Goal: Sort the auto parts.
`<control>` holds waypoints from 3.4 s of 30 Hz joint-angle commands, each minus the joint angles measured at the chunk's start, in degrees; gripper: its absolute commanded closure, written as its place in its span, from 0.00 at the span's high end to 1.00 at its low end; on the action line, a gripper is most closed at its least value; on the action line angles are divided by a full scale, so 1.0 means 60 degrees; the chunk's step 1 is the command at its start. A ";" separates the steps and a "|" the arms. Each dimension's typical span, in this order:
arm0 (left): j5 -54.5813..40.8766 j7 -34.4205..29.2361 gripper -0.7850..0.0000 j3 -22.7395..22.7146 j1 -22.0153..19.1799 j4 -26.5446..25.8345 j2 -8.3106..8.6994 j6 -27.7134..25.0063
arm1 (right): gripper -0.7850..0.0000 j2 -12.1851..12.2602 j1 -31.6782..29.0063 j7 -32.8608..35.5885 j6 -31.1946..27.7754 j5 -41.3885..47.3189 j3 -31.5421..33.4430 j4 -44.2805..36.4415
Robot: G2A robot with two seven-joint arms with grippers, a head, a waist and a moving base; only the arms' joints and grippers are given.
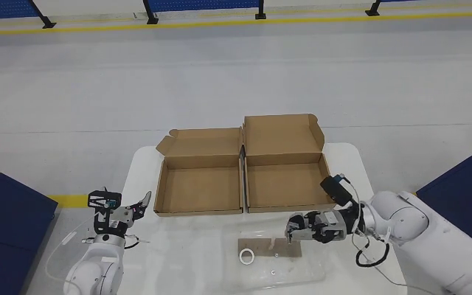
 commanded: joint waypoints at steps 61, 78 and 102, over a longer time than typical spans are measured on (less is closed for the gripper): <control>0.0000 0.0000 1.00 0.0000 0.0000 0.0000 0.0000 0.0000 | 0.00 -0.0294 0.0099 0.0069 0.0690 0.7303 -0.0080 -0.3330; 0.0000 0.0000 1.00 0.0000 0.0000 0.0000 0.0000 0.0000 | 0.00 -0.0974 -0.0492 0.1836 0.1803 1.1040 0.0041 -0.3534; 0.0000 0.0000 1.00 0.0000 0.0000 0.0000 0.0000 0.0000 | 0.00 -0.1669 -0.1347 0.2782 0.2860 1.2910 0.0576 -0.3523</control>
